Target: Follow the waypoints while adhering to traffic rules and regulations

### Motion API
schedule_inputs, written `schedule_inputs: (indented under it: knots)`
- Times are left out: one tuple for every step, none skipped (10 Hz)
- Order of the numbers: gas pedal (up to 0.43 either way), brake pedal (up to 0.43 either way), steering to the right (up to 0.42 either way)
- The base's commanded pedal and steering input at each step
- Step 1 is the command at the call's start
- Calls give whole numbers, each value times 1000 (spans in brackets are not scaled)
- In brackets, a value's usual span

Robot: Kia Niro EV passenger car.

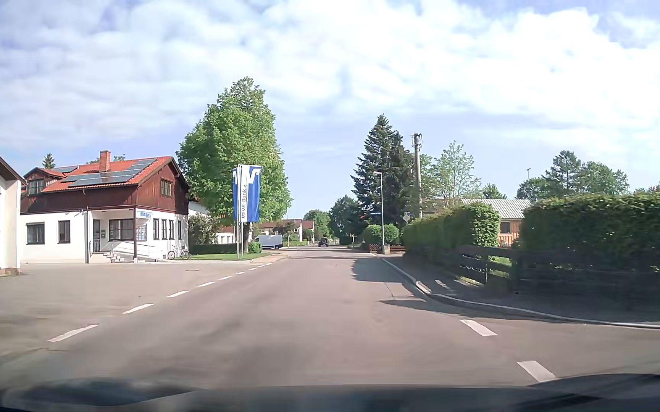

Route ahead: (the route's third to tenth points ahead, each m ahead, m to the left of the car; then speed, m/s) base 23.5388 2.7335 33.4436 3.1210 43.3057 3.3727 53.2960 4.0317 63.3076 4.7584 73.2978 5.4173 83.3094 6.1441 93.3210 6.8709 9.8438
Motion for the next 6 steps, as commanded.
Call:
schedule_inputs:
  knots:
    - [39,0,3]
    - [28,0,2]
    - [28,0,2]
    - [20,0,1]
    - [20,0,1]
    - [20,0,1]
